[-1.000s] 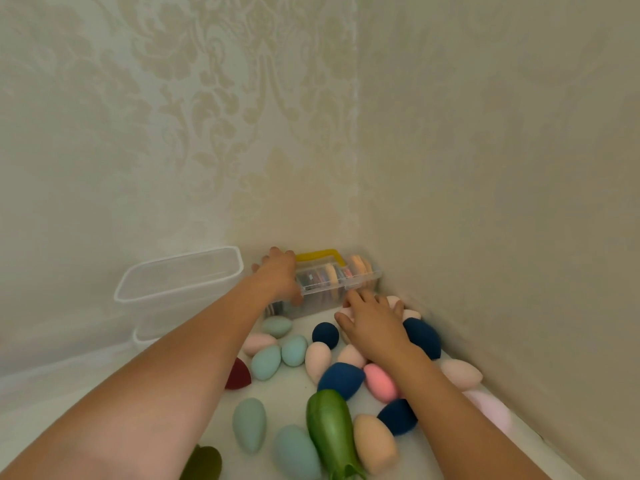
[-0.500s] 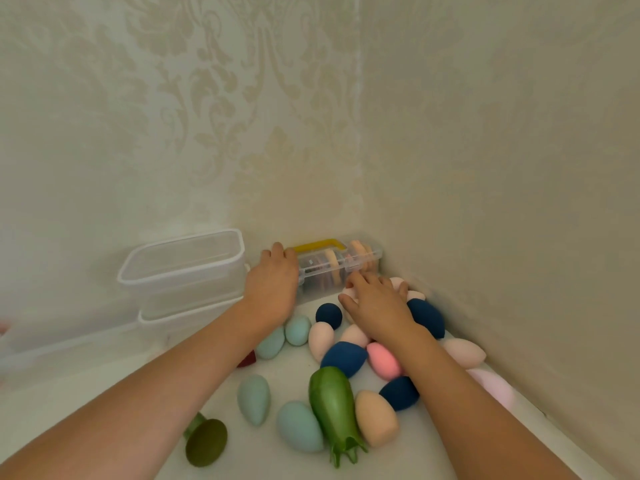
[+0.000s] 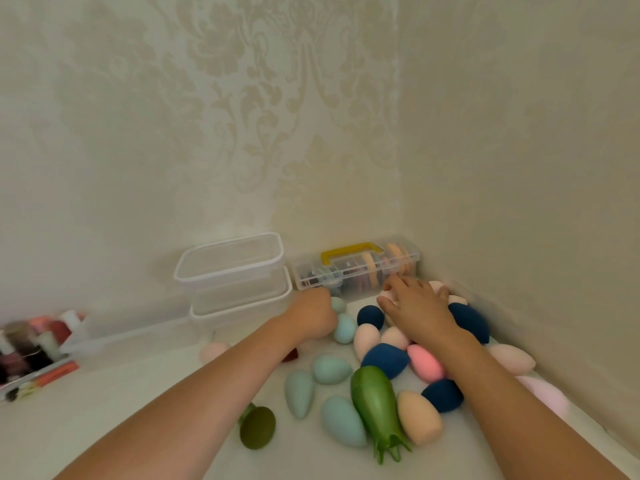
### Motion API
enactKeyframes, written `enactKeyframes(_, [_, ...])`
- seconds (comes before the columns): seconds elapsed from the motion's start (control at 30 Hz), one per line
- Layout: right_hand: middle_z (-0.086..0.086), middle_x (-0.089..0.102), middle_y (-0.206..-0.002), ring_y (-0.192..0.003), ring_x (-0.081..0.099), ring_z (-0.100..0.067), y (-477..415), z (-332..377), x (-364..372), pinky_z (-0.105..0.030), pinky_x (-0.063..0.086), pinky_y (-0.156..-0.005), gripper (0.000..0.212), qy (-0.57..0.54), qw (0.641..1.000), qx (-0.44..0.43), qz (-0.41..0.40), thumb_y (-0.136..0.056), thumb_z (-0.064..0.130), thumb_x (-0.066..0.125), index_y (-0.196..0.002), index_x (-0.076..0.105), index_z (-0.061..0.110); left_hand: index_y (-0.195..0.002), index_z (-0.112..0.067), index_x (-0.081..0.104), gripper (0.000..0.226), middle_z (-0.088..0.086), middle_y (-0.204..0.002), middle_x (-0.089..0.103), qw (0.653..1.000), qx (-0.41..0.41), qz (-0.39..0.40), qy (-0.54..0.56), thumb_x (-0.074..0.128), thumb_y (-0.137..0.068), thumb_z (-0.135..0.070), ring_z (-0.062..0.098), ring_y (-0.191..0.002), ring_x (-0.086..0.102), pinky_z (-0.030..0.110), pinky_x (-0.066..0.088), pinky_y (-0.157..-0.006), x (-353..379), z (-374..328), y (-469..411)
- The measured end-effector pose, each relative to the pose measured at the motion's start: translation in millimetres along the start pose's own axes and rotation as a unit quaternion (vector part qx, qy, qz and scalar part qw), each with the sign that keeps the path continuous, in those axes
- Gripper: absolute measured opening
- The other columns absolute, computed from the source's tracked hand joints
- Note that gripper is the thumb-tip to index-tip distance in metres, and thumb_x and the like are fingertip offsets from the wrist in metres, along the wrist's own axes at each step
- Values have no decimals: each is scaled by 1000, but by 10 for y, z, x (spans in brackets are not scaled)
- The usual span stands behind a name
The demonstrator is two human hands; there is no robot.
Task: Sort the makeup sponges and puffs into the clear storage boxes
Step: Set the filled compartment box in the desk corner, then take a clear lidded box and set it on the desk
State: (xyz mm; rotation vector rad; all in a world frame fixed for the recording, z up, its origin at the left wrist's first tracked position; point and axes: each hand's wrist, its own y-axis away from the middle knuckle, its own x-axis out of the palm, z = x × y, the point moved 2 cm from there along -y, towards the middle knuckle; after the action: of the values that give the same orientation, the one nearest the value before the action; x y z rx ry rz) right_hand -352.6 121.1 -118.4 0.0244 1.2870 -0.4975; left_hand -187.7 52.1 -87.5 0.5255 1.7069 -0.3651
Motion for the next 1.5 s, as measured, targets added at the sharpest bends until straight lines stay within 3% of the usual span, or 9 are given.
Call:
enactKeyframes(0.17, [5,38,-146,-128,37,-21,12,22,7,-47,24,-101,39,17,999,-7,34,-97,42,32,-131,45,28,-135,-13,48,45,9,-134,52,988,50,-42,140,44,-91,-7,22,-121,51,27,39,-101,-98,-35,93])
enactKeyframes(0.33, [7,32,-151,-133,34,-20,30,40,-60,-49,22,-103,40,11,998,-11,56,-98,43,32,-133,45,31,-109,-16,67,25,4,-115,56,970,111,-144,162,50,-91,-9,14,-101,57,14,39,-83,-403,126,353])
enactKeyframes(0.43, [3,48,-137,-122,43,-21,62,108,-124,-47,27,-98,34,-18,999,-12,42,-97,37,35,-123,54,27,-99,-17,68,22,-3,-108,53,947,134,-232,177,52,-89,-7,10,-97,56,24,45,-91,-601,347,566])
enactKeyframes(0.6, [-3,65,-114,-104,56,-22,150,331,-329,-35,41,-89,28,-105,994,-4,-19,-96,36,46,-111,63,19,-112,-16,63,27,0,-125,47,931,92,-340,99,56,-87,-8,13,-118,43,13,29,-94,-754,851,871])
enactKeyframes(0.7, [-3,68,-109,-104,58,-21,291,612,-423,-40,41,-98,25,-111,994,-26,-2,-94,34,51,-106,65,18,-126,-16,54,43,7,-137,39,944,31,-327,35,62,-84,-11,25,-126,37,28,32,-103,-789,1156,908])
enactKeyframes(0.9, [-7,61,-111,-102,57,-26,849,1440,-349,-36,44,-87,40,-57,996,-68,23,-92,42,49,-119,46,13,-137,-19,43,59,10,-137,38,966,-9,-259,23,63,-83,-8,28,-125,38,35,38,-99,-718,1421,844])
enactKeyframes(1.2, [-5,58,-119,-105,54,-21,941,1530,-87,-34,43,-93,28,-18,995,-102,-5,-97,32,42,-119,54,17,-111,-6,56,33,13,-112,54,938,11,-346,-11,70,-81,-10,31,-103,48,38,44,-77,-736,1461,827])
enactKeyframes(1.4, [-2,57,-126,-109,56,-18,876,1320,-185,-27,44,-84,38,-161,986,-20,-43,-97,33,46,-132,43,19,-105,-5,57,30,10,-104,54,901,65,-426,48,72,-80,-11,26,-95,47,25,35,-75,-805,1420,1079])
enactKeyframes(1.5, [3,45,-142,-125,47,-15,926,1333,-276,-26,41,-95,62,-253,964,-44,-71,-91,45,53,-143,25,25,-102,-8,56,31,1,-97,49,889,84,-444,72,74,-78,-14,16,-90,44,24,33,-75,-901,1413,1358])
